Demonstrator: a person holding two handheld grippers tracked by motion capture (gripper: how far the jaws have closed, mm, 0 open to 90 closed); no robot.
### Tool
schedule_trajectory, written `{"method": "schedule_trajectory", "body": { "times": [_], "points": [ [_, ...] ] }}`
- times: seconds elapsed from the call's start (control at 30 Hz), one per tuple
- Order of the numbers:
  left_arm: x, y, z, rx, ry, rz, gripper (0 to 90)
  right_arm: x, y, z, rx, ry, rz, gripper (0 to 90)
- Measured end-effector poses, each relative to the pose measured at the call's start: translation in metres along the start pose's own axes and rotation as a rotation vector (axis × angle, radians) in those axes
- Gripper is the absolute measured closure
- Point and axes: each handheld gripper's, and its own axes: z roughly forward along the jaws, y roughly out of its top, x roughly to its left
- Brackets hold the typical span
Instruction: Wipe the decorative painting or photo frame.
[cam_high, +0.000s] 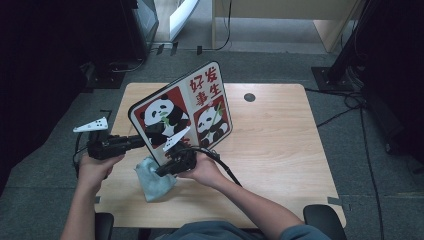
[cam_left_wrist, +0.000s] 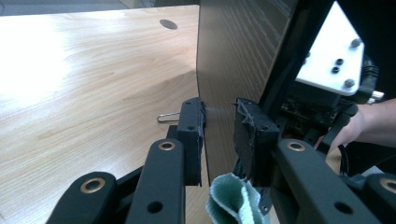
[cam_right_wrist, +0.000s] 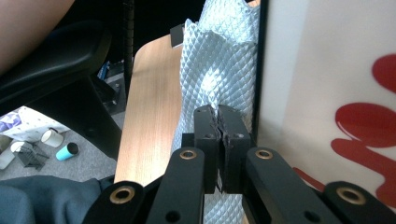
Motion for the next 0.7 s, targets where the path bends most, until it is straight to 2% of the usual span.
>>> {"method": "schedule_trajectory", "body": {
  "times": [0.3,0.7],
  "points": [
    [0.0,0.0,0.0,0.002,-0.002,0.002,72.6,-0.002,-0.002,0.001,0.014,-0.01,0.011,88.6],
    [-0.001,0.0,0.0,0.011,0.017,0.007,72.6,-0.001,0.006,-0.013,-0.024,-0.03,0.012,88.7]
  ]
}}
